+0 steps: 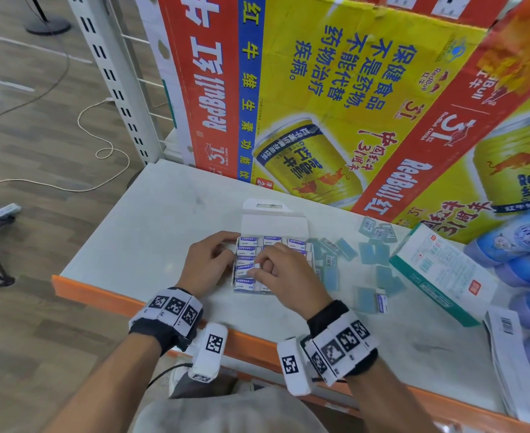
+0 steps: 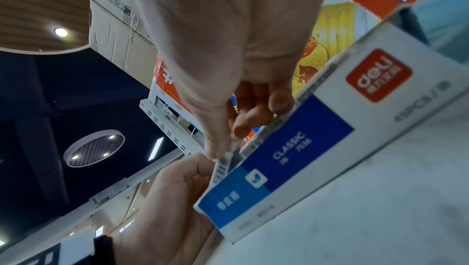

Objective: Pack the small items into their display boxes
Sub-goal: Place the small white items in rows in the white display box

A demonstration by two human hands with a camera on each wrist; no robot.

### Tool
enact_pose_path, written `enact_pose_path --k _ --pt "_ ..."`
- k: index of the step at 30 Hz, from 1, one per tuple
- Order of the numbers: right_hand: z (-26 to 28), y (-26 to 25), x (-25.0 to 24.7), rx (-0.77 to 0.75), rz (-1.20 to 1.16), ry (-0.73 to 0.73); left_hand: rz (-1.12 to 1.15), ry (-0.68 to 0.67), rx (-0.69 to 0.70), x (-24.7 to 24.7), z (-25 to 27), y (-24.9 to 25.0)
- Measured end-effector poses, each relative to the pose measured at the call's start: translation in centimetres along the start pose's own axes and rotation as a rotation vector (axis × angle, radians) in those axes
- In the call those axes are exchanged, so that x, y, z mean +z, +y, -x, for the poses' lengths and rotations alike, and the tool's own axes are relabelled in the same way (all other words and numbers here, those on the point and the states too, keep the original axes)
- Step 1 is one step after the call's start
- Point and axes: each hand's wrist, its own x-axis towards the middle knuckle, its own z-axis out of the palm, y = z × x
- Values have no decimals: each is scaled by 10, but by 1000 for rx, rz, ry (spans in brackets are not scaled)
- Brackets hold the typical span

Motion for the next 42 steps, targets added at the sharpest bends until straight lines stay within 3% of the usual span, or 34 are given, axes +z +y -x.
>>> enact_pose_path --k 10,18,28,34,42 --pt "0 -12 3 13 144 -44 -31 -2 51 0 0 1" --pt "5 -6 -11 14 56 -6 -40 -15 33 -1 1 2" --pt "58 66 -78 294 75 303 -25 -58 -3 -1 2 1" --pt "91 100 -96 461 136 307 -46 -96 -3 -2 3 3" --pt "105 103 -87 539 216 213 -50 -131 -37 -4 6 5"
